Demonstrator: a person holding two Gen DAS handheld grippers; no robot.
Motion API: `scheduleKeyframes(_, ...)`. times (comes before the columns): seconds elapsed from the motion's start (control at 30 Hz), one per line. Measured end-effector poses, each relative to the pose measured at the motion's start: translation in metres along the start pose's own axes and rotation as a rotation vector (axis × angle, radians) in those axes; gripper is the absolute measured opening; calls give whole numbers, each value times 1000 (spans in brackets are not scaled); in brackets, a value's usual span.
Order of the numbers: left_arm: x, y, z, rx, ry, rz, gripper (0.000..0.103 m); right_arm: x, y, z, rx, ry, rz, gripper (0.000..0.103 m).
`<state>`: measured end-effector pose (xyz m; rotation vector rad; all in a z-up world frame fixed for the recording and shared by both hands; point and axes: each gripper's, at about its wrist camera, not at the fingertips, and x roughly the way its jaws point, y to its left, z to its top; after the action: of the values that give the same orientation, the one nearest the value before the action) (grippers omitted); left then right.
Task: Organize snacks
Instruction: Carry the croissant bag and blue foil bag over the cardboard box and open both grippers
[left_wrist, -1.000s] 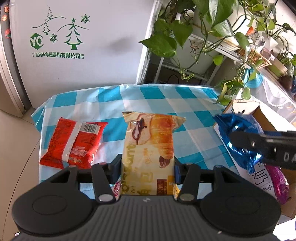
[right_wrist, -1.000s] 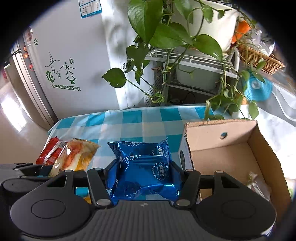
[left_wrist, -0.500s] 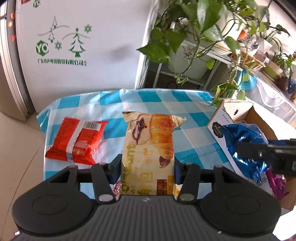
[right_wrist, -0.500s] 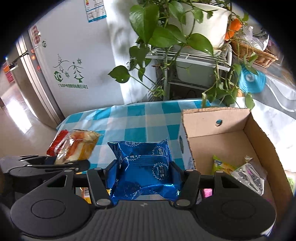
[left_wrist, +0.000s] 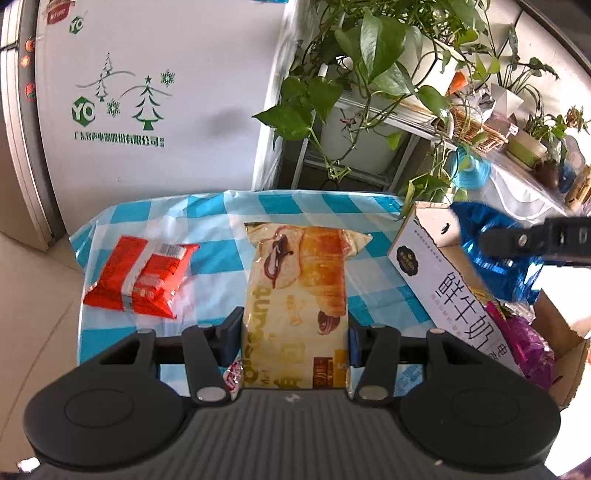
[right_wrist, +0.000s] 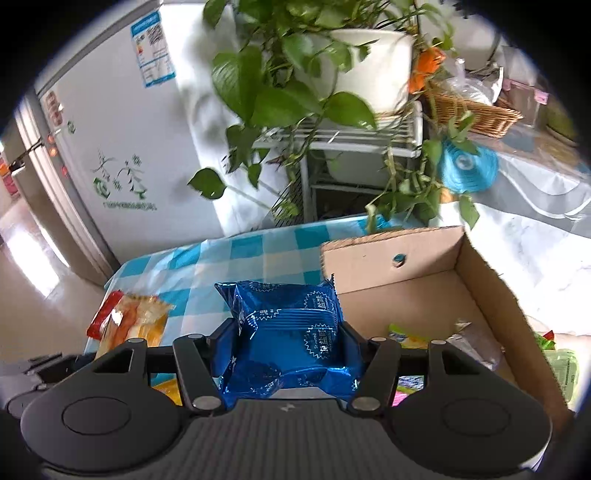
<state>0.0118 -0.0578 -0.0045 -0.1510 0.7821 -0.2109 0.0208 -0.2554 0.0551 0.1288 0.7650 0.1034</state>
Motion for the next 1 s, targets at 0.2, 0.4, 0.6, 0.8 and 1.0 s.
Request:
scheduleKeyframes(0.2,-7,-6,-3,-29,-10,-4,52,-18,-29,7,76,-59,-21,65)
scheduleKeyframes(0.4,-10,-30,4,-18,-22,-43,52,-38,-60,11,144,-113,-41,65)
scheduleKeyframes(0.6,-5,-67,18,4,-30,-111,52,-55,-92,12,219,-158,-61,65)
scheduleKeyframes(0.8,6,-110,33,44,-30,-182,52,-62,-120,7,320,-152,-86,65)
scheduleKeyframes(1.0,24,-145,48,66,-11,-218,52,-65,-138,2,412,-139,-102,65)
